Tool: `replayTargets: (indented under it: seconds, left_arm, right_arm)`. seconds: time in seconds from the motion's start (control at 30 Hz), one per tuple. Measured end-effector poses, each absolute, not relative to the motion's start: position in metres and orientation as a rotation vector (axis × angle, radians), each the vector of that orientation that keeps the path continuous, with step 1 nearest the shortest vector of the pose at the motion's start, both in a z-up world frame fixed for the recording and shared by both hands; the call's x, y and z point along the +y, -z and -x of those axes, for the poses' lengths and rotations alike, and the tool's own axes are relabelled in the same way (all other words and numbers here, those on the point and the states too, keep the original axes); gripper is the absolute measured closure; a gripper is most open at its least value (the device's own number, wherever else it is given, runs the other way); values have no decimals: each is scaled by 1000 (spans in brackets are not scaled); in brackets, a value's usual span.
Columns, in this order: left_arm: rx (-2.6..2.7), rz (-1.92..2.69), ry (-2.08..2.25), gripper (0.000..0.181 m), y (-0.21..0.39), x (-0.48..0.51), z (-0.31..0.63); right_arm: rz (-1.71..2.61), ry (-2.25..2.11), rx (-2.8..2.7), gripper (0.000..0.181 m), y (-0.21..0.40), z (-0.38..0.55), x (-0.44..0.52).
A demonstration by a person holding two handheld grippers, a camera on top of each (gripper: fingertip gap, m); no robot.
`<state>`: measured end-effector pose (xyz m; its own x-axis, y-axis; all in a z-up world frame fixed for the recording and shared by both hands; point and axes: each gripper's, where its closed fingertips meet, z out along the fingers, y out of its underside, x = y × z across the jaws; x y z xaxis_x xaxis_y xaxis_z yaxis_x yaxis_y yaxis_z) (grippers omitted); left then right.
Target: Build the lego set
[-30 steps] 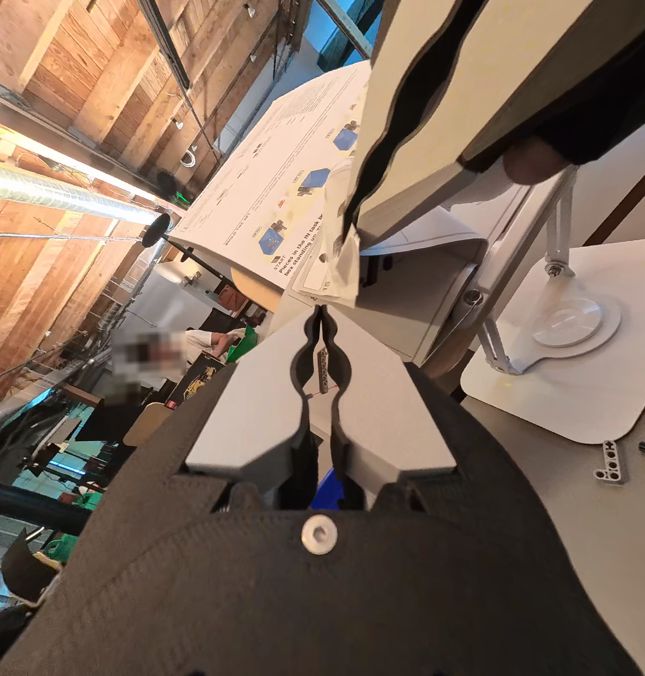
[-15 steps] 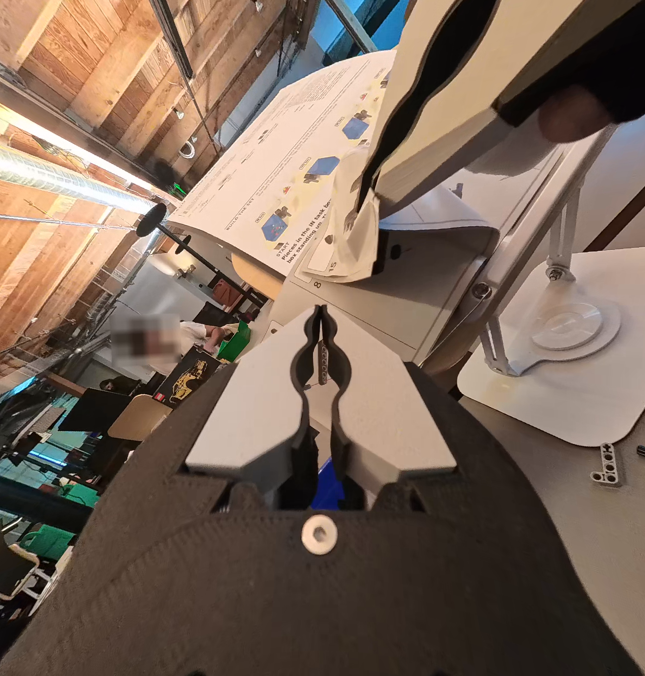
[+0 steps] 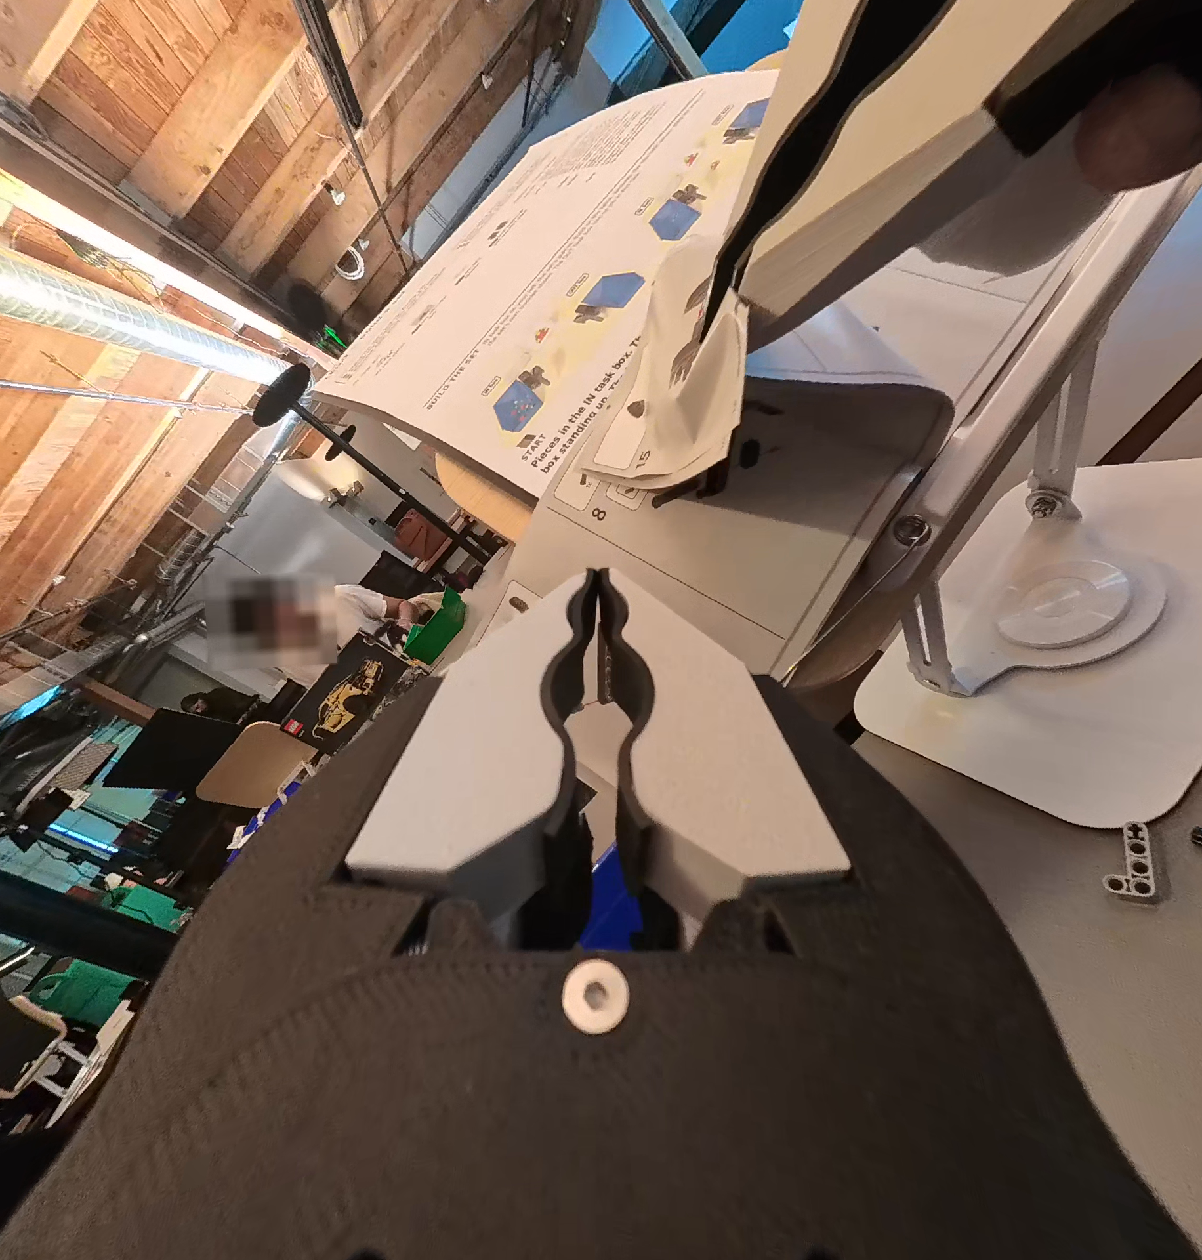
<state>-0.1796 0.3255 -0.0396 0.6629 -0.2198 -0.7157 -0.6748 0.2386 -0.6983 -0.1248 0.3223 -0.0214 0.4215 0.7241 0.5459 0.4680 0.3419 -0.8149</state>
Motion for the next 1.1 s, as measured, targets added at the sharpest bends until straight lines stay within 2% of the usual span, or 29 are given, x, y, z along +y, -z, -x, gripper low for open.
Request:
replayTargets:
  seconds: [1.1]
  left_arm:
    - [837,1368,-371,181,51,333,188]
  right_arm:
    - [1346,-270,-1139,179,22,107,329]
